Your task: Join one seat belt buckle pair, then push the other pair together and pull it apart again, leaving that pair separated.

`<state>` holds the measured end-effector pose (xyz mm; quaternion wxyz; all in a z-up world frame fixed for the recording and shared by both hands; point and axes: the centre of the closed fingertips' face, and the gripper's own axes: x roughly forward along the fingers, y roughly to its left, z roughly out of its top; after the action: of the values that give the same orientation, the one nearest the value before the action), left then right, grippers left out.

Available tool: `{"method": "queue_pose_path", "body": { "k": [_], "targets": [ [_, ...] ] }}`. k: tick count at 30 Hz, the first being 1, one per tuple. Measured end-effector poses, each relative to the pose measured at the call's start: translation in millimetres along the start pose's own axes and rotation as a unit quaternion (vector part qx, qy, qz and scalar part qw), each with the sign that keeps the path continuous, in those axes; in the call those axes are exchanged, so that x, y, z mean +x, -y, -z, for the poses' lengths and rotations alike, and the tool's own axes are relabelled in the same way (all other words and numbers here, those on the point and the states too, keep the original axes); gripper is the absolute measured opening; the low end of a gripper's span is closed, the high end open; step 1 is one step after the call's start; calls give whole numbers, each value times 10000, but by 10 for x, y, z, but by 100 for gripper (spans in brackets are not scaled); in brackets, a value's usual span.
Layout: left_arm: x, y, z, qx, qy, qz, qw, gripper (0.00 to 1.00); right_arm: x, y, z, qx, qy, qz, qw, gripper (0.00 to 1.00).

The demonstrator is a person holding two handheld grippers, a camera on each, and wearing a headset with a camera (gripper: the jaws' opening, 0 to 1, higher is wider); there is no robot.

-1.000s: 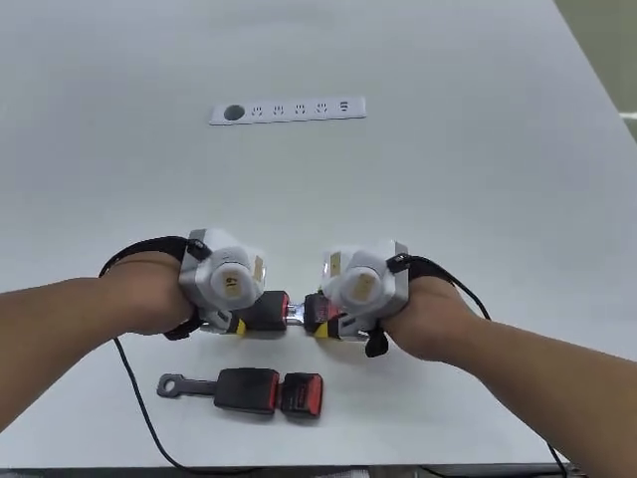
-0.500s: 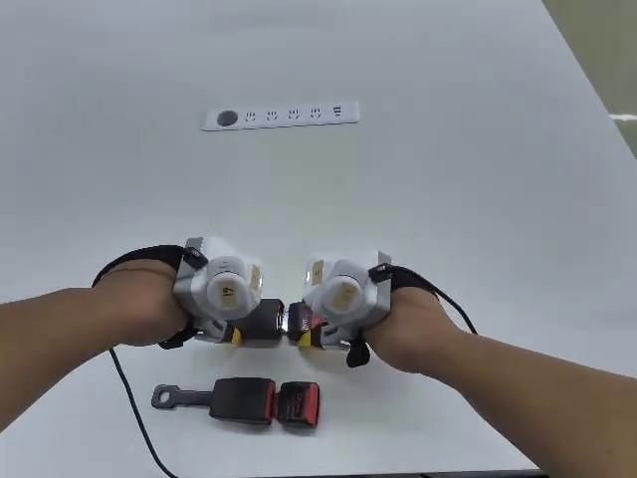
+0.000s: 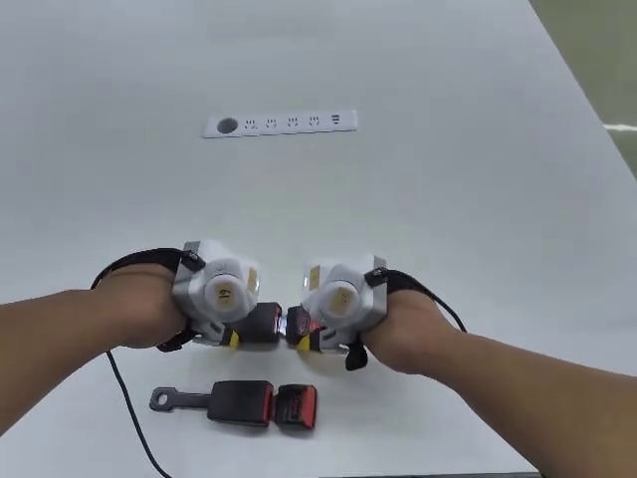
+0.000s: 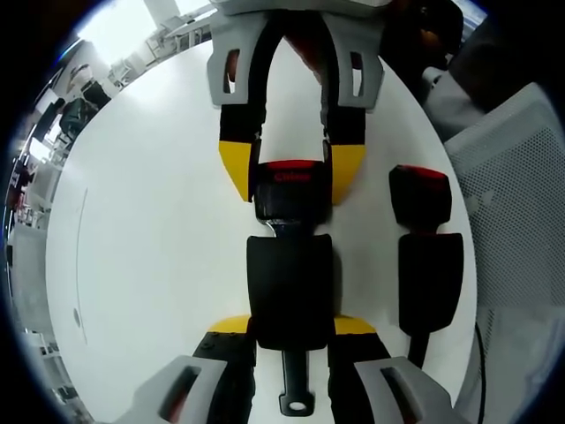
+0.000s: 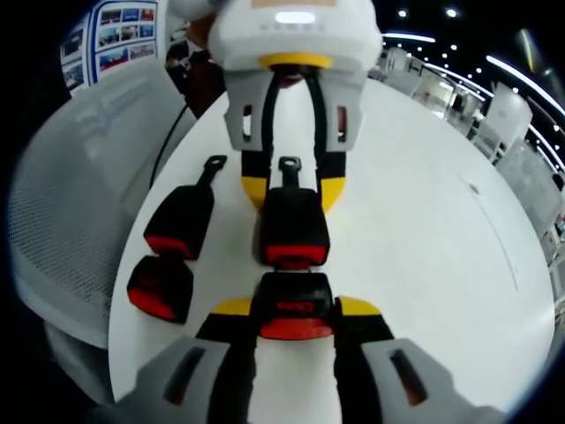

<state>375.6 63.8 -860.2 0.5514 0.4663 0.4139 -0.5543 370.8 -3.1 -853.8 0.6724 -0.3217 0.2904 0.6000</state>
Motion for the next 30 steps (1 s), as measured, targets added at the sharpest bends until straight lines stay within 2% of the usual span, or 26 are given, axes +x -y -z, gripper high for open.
{"method": "queue_pose_path", "body": {
  "k": [8,13,15,17,21,25,30],
  "targets": [
    [1,-9,6,-51,17,-8,10000,31,-72,24,123,-43,-104,3,9999,32],
    [1,-7,7,8,45,-14,10000,31,-114,14,159,-32,-14,0,10000,33],
    [2,-6,6,30,36,1,10000,31,-150,18,183,176,83,-10,9998,33],
    [6,-7,2,49,7,19,10000,31,-193,21,229,206,83,-16,9998,33],
    [6,-7,0,84,-43,41,9999,31,-280,35,353,214,-50,15,9998,34],
    [4,-10,2,67,-51,18,10000,31,-411,48,530,153,-246,200,9994,34],
    [2,-1,3,61,-38,-12,10000,31,-557,-3,710,193,-379,177,9989,34]
  ]
}}
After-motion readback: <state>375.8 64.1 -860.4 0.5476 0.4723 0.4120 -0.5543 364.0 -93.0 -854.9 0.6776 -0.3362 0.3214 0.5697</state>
